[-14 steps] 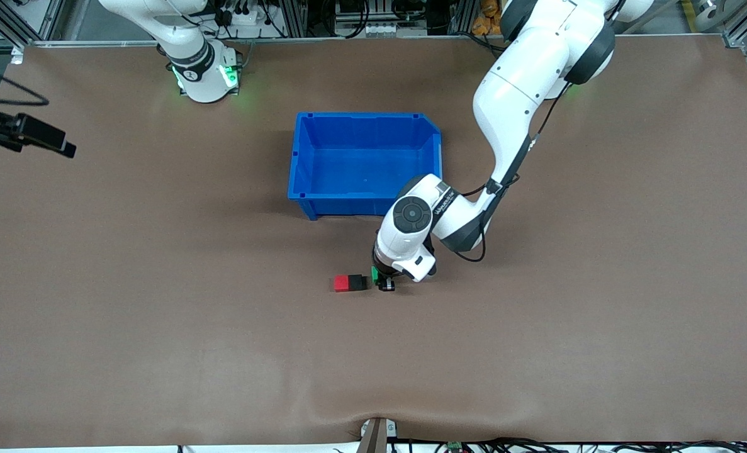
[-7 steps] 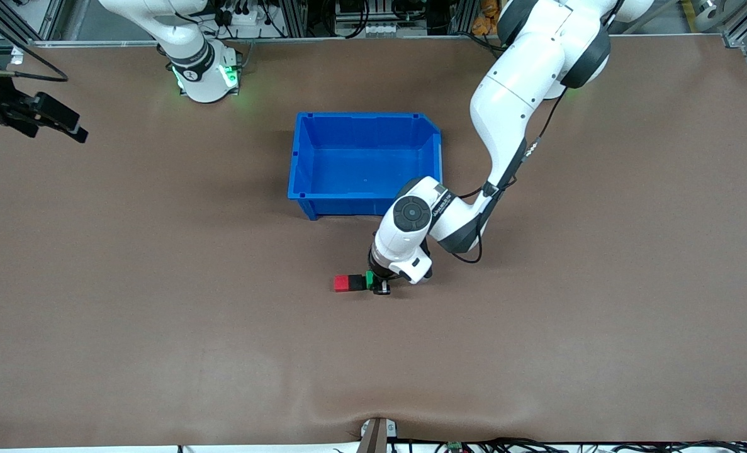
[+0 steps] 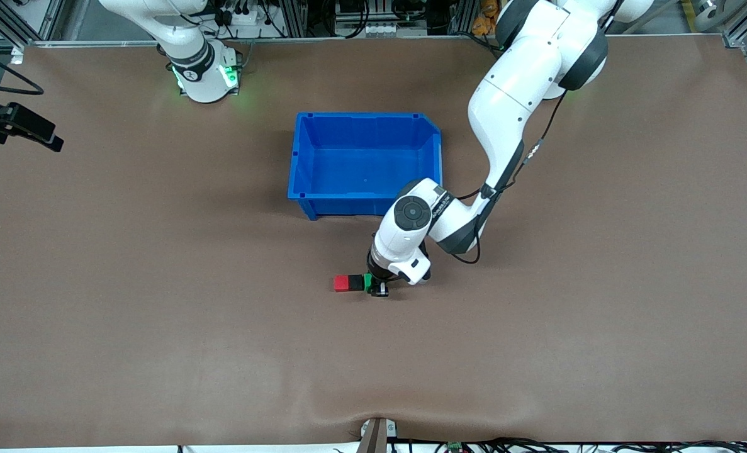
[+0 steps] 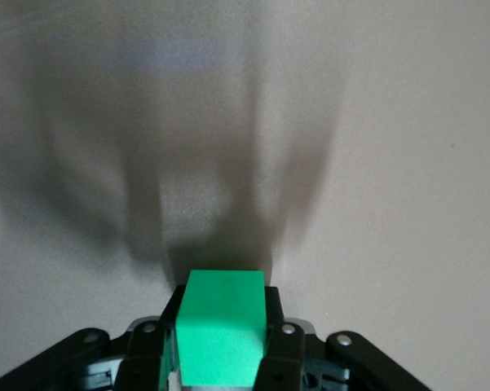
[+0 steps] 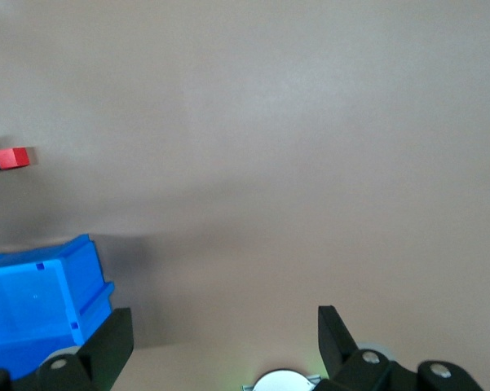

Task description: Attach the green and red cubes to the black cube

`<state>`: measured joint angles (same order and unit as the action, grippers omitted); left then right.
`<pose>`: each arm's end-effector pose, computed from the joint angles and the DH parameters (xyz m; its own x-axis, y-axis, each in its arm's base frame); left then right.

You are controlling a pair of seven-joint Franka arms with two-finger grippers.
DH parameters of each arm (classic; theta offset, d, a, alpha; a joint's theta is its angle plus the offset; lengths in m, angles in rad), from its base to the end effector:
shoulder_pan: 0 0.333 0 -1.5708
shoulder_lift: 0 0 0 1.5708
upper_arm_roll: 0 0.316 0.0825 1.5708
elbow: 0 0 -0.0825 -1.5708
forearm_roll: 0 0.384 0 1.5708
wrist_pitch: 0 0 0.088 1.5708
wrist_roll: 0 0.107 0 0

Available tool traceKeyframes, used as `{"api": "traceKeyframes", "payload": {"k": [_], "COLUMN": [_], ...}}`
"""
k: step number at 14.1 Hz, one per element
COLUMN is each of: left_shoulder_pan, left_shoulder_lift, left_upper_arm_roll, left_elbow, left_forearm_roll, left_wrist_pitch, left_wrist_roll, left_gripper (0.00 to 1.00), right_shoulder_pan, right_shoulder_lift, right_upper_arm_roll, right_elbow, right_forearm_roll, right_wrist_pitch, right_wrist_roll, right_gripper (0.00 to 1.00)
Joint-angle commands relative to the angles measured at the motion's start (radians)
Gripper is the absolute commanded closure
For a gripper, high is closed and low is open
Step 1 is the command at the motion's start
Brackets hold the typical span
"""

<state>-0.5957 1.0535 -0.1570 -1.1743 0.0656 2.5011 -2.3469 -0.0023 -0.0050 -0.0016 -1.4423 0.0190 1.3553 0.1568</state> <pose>0.5991 -0.5067 0.1748 -0.0537 0.9655 -0.2549 0.9859 0.0917 0.1398 0.5295 0.0003 0.6685 0.9842 -0.1560 -0.0838 -0.1570 -0.9876 -0.0058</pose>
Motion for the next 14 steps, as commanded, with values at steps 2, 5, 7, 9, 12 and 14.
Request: {"api": "traceKeyframes", "payload": {"k": [2,5,7,9,12,14], "left_shoulder_pan": [-0.019,-0.009,0.014,0.025,0.097,0.122], "left_shoulder_lift": [0.019,-0.027,-0.096,-0.156,-0.234,-0.288], "left_upper_arm_roll": [0.02,0.02,0.045,0.047,0.037,0.033], "left_elbow": [0.036,0.025,0.018,0.018,0.016,-0.004], "left_forearm_roll": [-0.01,0.0,0.031,0.094,0.088,0.085], "left_wrist_pitch": [0.018,0.004,-0.072,-0.2,-0.29,-0.399], "left_wrist_roll": [0.017,0.018,0.018,0.046,0.121,0.231], "left_gripper": [0.0,0.0,0.0,0.0,0.0,0.0], "right_shoulder_pan": [0.002,0.002,0.005,0.004,0.007,0.001], "right_shoulder_lift": [0.013,0.002,-0.027,-0.11,-0.243,-0.247], "right_upper_arm_roll": [0.003,0.003,0.003,0.005,0.003,0.0], "right_elbow": [0.027,-0.003,-0.039,-0.151,-0.338,-0.343], "right_forearm_roll": [-0.021,-0.022,-0.021,-0.019,-0.021,-0.024], "right_wrist_pitch": [-0.028,-0.019,-0.012,0.063,0.21,0.219], "right_wrist_roll": [0.0,-0.014,-0.014,-0.016,-0.019,-0.051], "right_gripper": [0.0,0.0,0.0,0.0,0.0,0.0]}}
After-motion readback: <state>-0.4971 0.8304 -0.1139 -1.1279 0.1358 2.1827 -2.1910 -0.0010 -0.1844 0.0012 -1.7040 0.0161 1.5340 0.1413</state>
